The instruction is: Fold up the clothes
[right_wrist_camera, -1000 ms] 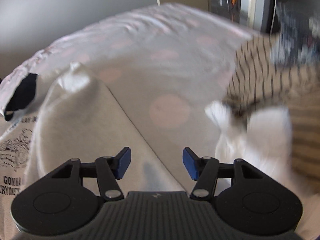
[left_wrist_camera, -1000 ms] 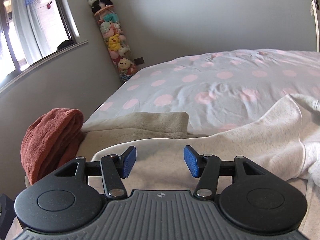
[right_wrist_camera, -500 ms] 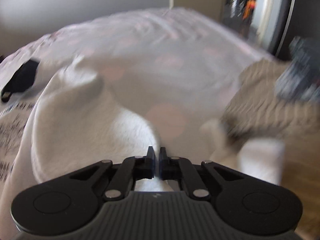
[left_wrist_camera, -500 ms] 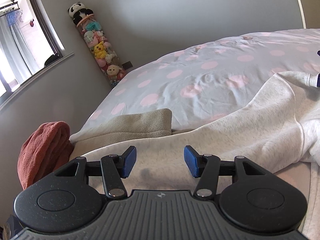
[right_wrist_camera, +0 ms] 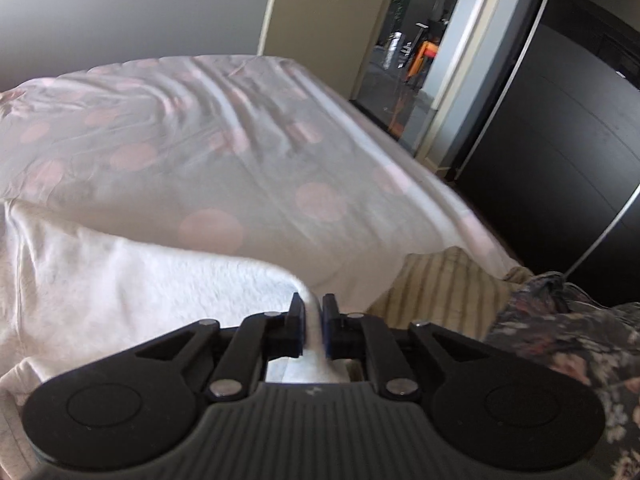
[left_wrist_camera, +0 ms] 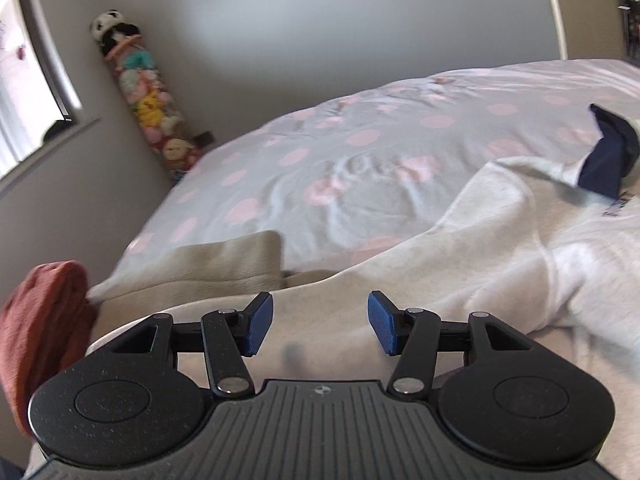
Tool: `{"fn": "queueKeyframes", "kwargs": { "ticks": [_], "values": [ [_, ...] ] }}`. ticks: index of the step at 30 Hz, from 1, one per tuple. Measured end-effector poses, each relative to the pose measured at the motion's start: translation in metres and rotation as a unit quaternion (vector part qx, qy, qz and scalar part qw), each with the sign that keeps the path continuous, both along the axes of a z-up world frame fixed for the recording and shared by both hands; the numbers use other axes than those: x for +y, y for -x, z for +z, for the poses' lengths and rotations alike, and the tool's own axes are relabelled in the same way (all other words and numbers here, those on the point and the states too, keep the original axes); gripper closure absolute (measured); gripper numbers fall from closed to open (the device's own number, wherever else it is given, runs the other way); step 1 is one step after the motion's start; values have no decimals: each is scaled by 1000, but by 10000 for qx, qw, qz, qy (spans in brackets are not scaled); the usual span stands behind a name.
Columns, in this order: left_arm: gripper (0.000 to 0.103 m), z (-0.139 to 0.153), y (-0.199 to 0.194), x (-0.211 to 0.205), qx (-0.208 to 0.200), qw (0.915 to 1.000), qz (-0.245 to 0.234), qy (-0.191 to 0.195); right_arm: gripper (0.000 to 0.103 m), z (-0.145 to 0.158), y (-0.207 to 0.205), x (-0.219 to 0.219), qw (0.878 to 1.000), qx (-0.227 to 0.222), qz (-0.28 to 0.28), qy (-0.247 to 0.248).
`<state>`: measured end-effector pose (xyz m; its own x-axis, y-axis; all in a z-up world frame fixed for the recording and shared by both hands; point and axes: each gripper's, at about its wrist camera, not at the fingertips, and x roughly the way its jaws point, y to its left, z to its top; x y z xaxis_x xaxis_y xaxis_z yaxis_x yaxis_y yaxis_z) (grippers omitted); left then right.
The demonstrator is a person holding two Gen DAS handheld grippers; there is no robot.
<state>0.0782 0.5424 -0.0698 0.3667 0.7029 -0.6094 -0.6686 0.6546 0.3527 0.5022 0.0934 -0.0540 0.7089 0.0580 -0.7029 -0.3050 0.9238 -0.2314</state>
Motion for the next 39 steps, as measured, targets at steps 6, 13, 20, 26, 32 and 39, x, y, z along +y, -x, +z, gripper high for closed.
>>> {"fn": "queueKeyframes", "kwargs": {
  "ticks": [6,13,20,26,32,39],
  "values": [
    [52,-5,-65,3,-39,9921,-1096,611,74,8,7,35,9945,-63,880,-565],
    [67,-30,-144,4,101,9678,-2148,1309,80,-23,32,132,9595,623,2390,-1351],
    [71,-81,-216,5,423,9535,-2520,1599,80,-71,59,244,9136,1261,3567,-1491],
    [76,-79,-255,29,392,9594,-2330,1540,83,-95,45,300,9161,1287,3559,-1327],
    [78,-79,-290,53,367,9718,-1835,1438,91,-93,22,324,9268,1170,3266,-1438],
    [77,-44,-260,62,-81,9745,-1878,1225,64,-63,16,301,9214,1000,3293,-1804]
  ]
}}
